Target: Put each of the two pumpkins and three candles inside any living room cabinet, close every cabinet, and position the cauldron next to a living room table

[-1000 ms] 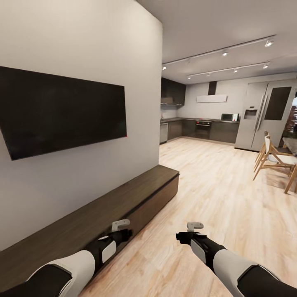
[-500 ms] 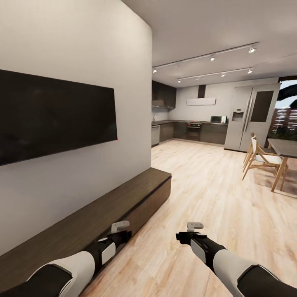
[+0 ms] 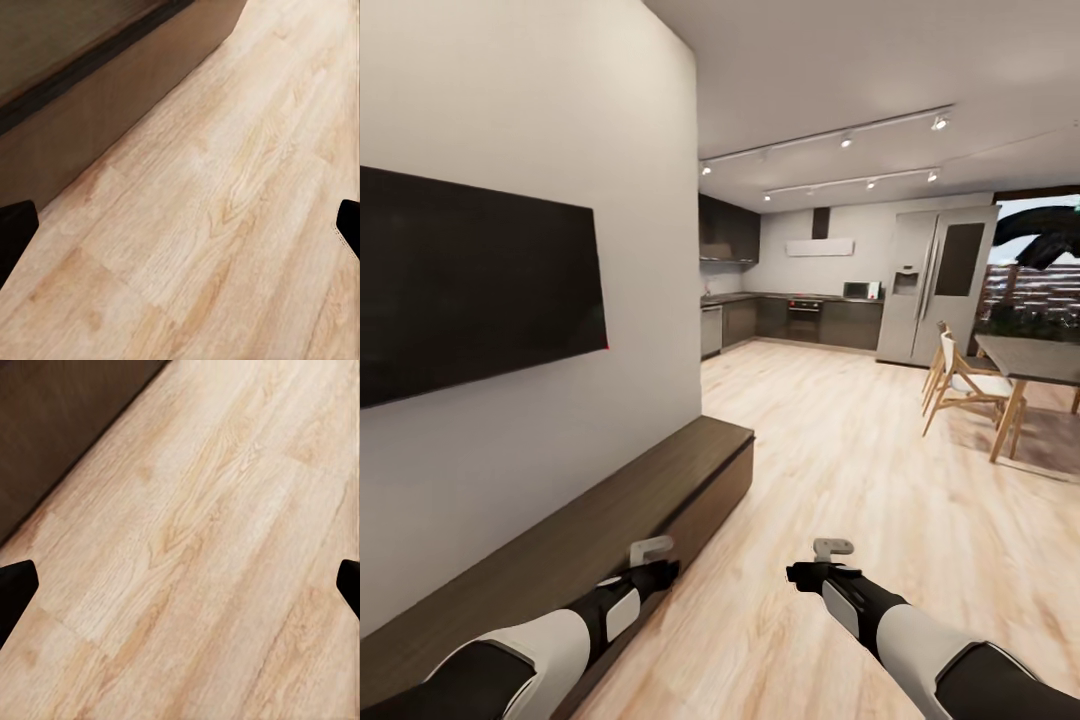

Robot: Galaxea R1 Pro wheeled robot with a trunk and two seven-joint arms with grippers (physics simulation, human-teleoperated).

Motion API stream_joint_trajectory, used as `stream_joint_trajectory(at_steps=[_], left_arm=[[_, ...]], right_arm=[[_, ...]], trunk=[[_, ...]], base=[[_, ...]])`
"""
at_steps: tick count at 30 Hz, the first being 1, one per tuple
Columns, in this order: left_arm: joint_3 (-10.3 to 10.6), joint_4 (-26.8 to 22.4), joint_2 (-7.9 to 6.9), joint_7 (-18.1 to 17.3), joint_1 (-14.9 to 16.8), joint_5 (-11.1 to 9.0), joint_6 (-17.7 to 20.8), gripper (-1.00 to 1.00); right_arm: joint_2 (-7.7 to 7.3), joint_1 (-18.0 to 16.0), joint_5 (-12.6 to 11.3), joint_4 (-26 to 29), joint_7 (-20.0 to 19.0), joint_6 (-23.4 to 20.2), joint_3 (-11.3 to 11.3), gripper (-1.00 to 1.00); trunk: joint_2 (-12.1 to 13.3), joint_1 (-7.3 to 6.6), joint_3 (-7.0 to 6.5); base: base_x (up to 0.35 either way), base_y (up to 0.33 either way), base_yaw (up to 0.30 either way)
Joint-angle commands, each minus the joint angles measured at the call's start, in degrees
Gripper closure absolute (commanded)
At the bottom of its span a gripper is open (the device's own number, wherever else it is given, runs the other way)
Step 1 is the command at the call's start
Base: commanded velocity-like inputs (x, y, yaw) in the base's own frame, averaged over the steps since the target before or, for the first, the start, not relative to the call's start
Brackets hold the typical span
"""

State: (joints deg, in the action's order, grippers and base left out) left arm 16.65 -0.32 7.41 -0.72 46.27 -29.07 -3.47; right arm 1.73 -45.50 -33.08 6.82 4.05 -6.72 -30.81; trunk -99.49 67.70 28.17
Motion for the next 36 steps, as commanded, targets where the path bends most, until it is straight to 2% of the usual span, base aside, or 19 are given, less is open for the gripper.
stream_joint_trajectory(at_steps=[1,19,36], left_arm=[[0.5,0.1,0.03,-0.1,0.1,-0.6,-0.2,-1.0],[0.5,0.1,-0.02,-0.1,0.1,-0.6,-0.2,-1.0],[0.5,0.1,0.06,-0.1,0.1,-0.5,-0.1,-1.0]], right_arm=[[-0.01,0.0,-0.4,0.1,0.3,-0.3,-0.5,-1.0],[-0.06,0.0,-0.4,0.1,0.3,-0.4,-0.4,-1.0],[-0.06,0.0,-0.5,0.1,0.3,-0.4,-0.4,-1.0]], trunk=[[0.0,0.03,0.04],[0.0,0.03,0.11],[0.0,0.03,1.29]], base=[[0.335,0.0,-0.283],[0.335,0.0,-0.293],[0.335,-0.011,-0.211]])
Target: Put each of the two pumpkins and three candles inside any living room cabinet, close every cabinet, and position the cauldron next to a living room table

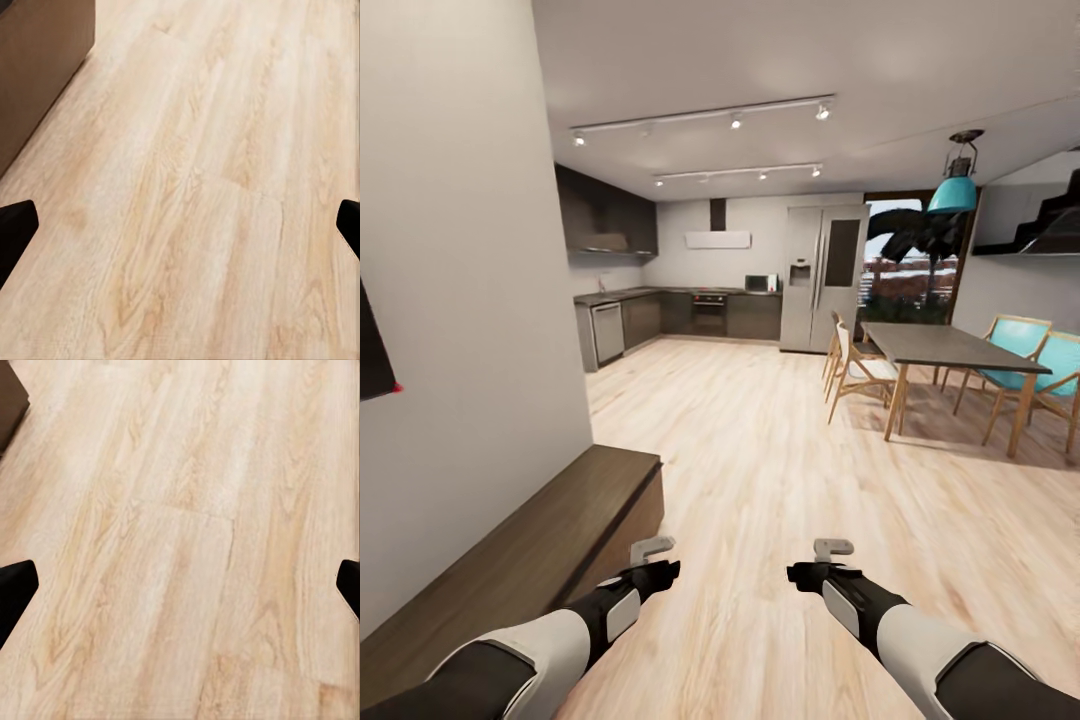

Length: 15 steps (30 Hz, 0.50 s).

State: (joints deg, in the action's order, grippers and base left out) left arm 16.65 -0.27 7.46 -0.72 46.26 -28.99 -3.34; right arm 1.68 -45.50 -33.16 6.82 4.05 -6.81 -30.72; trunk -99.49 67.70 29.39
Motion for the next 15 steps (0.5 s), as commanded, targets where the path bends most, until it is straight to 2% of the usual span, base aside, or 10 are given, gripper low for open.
stream_joint_trajectory(at_steps=[1,15], left_arm=[[0.5,0.1,0.01,-0.1,0.1,-0.6,-0.2,-1.0],[0.5,0.5,0.01,-0.1,0.1,-0.5,-0.2,-1.0]], right_arm=[[-0.01,0.0,-0.4,0.1,0.3,-0.3,-0.5,-1.0],[-0.01,0.0,-0.5,0.1,0.5,-0.3,-0.5,-1.0]], trunk=[[0.0,0.03,0.15],[0.0,0.03,1.31]], base=[[0.335,-0.093,-0.18],[0.333,-0.142,-0.152]])
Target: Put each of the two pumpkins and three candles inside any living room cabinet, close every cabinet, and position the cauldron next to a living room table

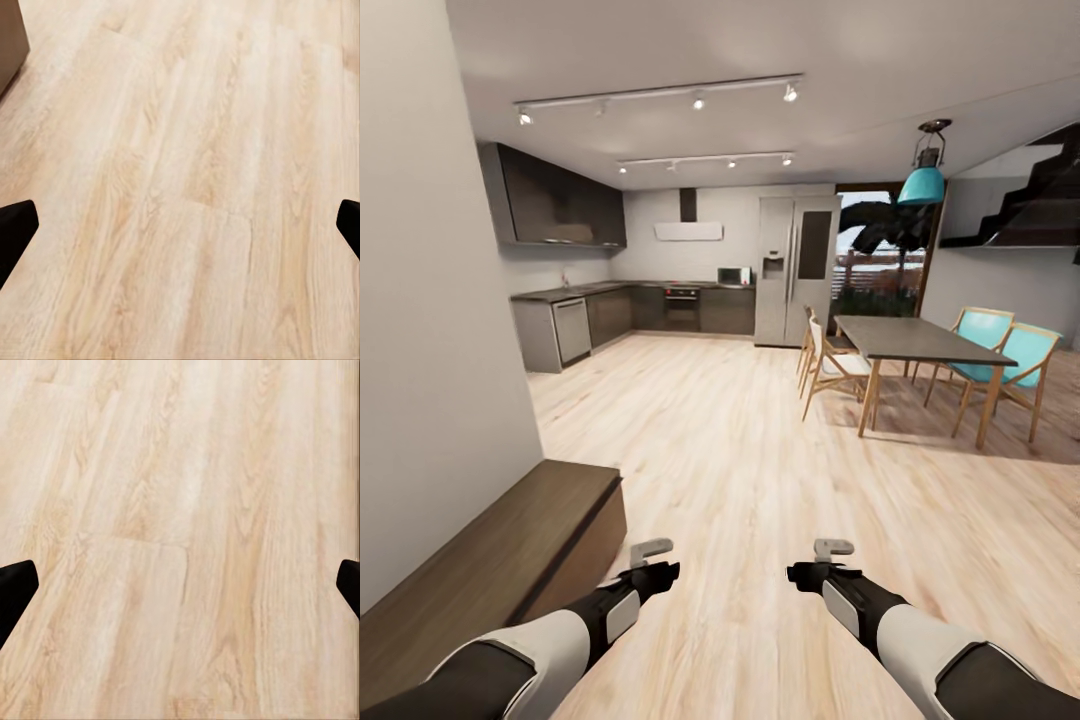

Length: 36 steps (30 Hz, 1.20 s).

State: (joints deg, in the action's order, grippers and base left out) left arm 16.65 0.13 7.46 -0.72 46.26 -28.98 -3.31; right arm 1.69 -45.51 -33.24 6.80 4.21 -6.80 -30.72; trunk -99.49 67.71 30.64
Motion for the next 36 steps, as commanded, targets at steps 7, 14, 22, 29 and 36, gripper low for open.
stream_joint_trajectory(at_steps=[7,14,22,29,36], left_arm=[[0.5,0.4,0.01,-0.1,0.1,-0.6,-0.3,-1.0],[0.5,0.5,0.01,-0.1,0.1,-0.6,-0.3,-1.0],[0.5,0.5,0.0,-0.1,0.1,-0.6,-0.3,-1.0],[0.4,0.5,-0.15,-0.1,0.1,-0.6,-0.3,-1.0],[0.4,2.3,-0.6,0.1,0.1,-0.6,-0.1,-1.0]], right_arm=[[-0.02,0.0,-0.5,0.1,0.6,-0.3,-0.5,-1.0],[-0.04,0.0,-0.5,0.1,0.4,-0.2,-0.5,-1.0],[-0.5,0.0,-0.5,0.1,0.3,0.1,-0.5,-1.0],[-0.81,0.0,-0.3,-0.3,0.3,0.1,-0.5,-1.0],[-1.18,5.6,-0.3,-5.3,0.3,0.0,-0.5,-1.0]], trunk=[[0.0,0.03,0.65],[0.0,0.03,0.73],[0.0,0.03,0.51],[0.0,0.03,0.22],[0.0,0.03,-0.11]], base=[[0.323,-0.172,-0.035],[0.317,-0.179,-0.057],[0.316,-0.181,-0.263],[0.316,-0.181,-0.287],[0.315,-0.18,-0.274]])
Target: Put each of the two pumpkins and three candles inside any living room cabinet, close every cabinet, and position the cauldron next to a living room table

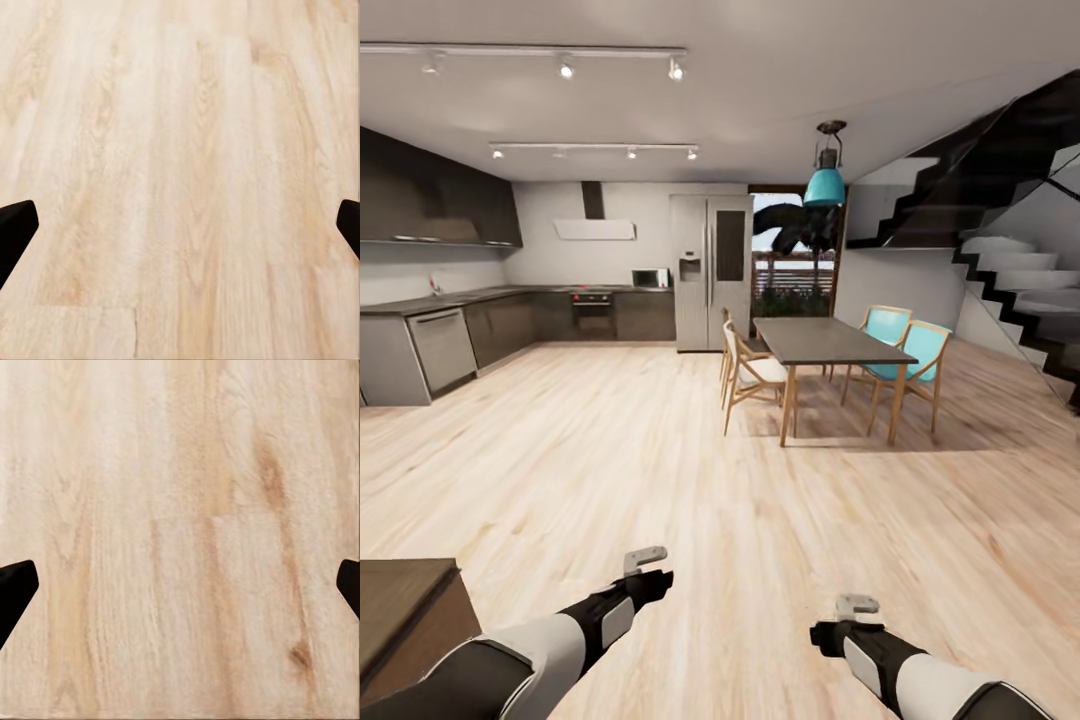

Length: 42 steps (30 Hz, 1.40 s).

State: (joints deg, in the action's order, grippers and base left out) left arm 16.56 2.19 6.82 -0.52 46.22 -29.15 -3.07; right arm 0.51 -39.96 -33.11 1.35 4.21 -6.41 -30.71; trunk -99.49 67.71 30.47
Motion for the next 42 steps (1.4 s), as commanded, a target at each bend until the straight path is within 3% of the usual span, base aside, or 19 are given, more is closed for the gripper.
stream_joint_trajectory(at_steps=[1,7,22,42], left_arm=[[0.5,0.3,-0.3,0.0,0.1,-0.5,-0.3,-1.0],[0.5,0.4,-1.63,0.1,0.0,-0.5,-0.2,-1.0],[0.5,0.4,-1.56,0.3,-0.7,-0.5,-0.2,-1.0],[0.6,0.4,-1.46,0.3,-0.8,-0.5,-0.2,-1.0]], right_arm=[[-0.06,0.7,-0.4,0.0,0.3,-0.4,-0.5,-1.0],[-0.15,3.8,-0.5,-0.1,0.1,-0.3,-0.5,-1.0],[-1.53,5.7,-1.0,-0.3,0.2,-0.1,-0.5,-1.0],[-1.66,6.5,-1.4,-0.3,0.3,1.7,-0.2,-1.0]], trunk=[[0.0,0.03,0.01],[0.0,0.03,-0.22],[0.0,0.03,-0.78],[0.0,0.03,-0.87]], base=[[0.314,-0.165,-0.247],[0.316,-0.138,-0.255],[0.329,-0.019,-0.275],[0.335,0.0,-0.054]])
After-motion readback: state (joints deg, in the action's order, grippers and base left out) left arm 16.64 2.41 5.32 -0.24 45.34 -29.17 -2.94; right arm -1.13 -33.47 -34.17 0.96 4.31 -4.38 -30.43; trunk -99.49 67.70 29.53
